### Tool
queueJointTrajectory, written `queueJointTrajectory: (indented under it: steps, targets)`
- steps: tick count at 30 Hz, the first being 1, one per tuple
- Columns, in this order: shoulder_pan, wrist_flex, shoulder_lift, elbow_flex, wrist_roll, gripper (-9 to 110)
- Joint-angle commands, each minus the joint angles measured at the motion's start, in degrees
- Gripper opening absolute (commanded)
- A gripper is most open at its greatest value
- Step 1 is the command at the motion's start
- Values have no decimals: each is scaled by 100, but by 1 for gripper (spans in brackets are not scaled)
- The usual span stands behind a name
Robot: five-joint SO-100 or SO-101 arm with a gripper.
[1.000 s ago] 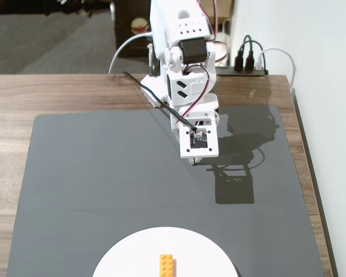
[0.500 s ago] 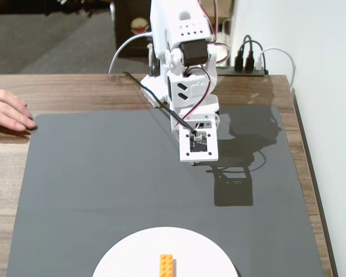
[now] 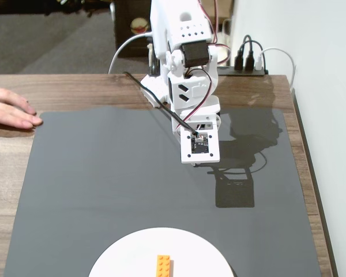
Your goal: Grasp a lego block and put it on the plate.
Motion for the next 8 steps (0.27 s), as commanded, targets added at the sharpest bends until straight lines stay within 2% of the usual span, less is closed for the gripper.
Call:
queueJointTrajectory:
  steps: [1, 8]
  targets:
    - [9, 9, -44, -105, 62, 1]
    - [9, 9, 44, -70, 88, 1]
